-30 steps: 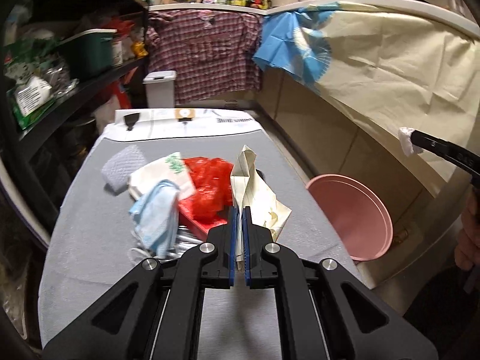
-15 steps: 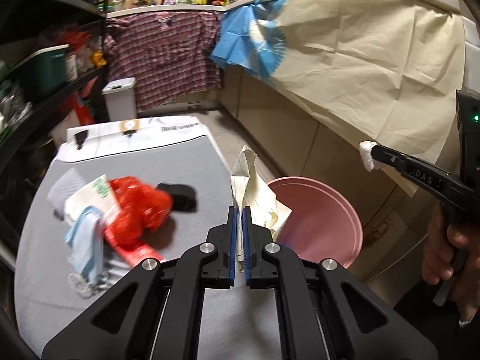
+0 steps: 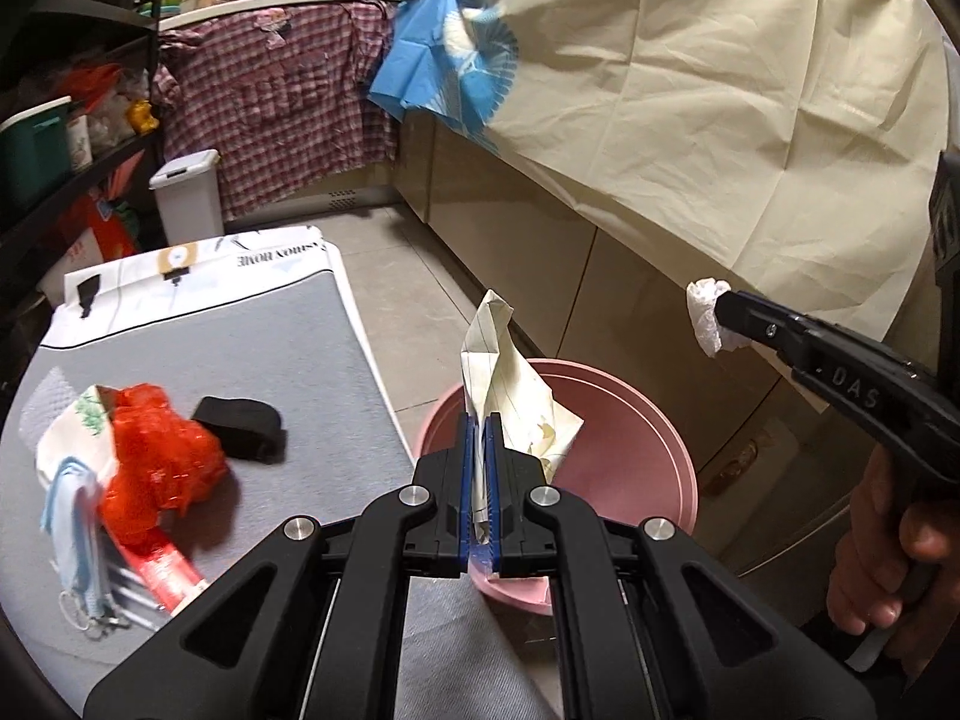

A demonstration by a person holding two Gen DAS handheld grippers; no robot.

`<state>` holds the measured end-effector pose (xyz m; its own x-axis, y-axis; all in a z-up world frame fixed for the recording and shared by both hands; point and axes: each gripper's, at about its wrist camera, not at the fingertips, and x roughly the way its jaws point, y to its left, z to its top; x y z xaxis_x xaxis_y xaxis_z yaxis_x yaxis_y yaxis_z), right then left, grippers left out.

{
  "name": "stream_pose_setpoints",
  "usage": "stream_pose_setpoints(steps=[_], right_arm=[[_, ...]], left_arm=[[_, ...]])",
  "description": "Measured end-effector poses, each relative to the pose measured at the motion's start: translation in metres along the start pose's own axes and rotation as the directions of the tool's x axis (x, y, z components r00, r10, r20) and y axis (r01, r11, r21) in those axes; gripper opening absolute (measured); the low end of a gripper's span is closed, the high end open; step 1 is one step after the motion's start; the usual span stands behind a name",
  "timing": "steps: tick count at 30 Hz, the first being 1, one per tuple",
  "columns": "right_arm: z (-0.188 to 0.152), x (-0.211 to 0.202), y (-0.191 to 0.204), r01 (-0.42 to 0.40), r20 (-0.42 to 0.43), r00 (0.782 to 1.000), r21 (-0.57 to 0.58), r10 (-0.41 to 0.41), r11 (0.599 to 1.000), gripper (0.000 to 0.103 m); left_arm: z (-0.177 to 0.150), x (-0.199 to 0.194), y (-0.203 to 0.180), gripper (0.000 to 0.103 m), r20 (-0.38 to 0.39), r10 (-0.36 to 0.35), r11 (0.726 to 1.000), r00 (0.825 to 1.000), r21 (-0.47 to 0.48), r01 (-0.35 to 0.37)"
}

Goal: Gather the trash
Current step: 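Open both tools to drop the tissue and wrapper into the bucket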

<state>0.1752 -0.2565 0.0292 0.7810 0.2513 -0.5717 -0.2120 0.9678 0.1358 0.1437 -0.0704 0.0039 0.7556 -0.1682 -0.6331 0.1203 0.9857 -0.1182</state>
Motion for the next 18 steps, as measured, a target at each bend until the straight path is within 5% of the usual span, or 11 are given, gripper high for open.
stream_pose_setpoints(steps=[18], right_arm=[[0.0,0.019,-0.003,-0.008,-0.041,0.999,0.014,0.009,1.0,0.01]], left_arm=[[-0.003,0.044,-0.002,0.005,-0.079,-0.034,0.999,0.996,-0.011,0.034]])
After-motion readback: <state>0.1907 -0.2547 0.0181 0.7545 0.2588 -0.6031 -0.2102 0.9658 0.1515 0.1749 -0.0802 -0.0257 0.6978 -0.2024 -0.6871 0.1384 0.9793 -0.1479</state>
